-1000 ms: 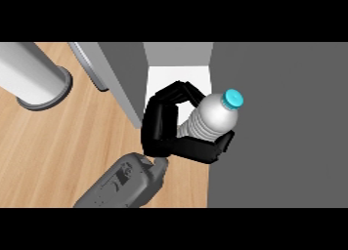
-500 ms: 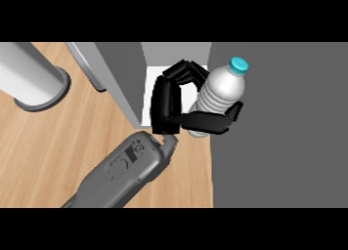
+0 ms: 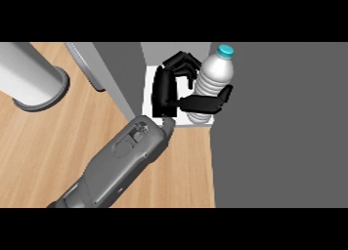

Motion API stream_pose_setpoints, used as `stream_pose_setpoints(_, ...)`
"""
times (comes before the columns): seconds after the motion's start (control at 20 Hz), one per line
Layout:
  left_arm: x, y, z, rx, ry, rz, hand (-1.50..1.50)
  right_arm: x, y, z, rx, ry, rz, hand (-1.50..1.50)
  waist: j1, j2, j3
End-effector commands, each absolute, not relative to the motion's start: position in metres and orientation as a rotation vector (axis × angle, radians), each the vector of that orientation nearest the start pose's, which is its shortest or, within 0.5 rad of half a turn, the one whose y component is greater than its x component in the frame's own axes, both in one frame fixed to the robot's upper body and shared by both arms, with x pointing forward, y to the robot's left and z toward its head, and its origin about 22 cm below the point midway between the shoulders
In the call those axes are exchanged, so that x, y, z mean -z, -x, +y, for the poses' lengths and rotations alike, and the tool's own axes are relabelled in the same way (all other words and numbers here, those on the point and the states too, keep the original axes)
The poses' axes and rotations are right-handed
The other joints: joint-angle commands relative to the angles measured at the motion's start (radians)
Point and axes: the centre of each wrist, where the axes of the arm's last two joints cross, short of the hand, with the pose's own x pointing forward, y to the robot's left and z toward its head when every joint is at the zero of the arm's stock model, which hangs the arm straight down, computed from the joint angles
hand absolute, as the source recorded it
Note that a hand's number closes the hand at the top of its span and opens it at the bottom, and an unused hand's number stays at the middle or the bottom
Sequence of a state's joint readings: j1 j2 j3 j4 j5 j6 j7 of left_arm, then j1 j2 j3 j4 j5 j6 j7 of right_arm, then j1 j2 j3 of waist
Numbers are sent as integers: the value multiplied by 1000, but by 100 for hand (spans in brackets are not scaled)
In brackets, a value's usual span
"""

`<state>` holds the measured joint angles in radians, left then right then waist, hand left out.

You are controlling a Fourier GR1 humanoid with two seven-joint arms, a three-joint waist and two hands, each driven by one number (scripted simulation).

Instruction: Pick up the bottled water, place it into the cabinet and close the cabinet

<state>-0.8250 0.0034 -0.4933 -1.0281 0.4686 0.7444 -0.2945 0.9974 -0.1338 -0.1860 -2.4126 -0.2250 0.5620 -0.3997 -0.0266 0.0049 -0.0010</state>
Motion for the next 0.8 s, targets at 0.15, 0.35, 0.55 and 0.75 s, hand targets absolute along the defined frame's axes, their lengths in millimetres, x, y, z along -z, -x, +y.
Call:
stream_pose_setpoints(0.15, -73, -372, 40, -116, -19, -1848, 150, -127, -17, -299, -200, -151, -1919, -150, -11, 3, 0)
stream_pose_setpoints(0.35, -68, -385, 46, -145, -59, -1854, 150, -127, -14, -304, -214, -163, -1917, -150, -22, 3, 0)
stream_pose_setpoints(0.55, -62, -404, 59, -134, -69, -1861, 150, -114, -22, -303, -224, -169, -1910, -150, -23, 8, 0)
stream_pose_setpoints(0.75, -66, -417, 58, -29, -196, -1898, 150, -113, -23, -311, -212, -156, -1918, -150, -31, 10, 1)
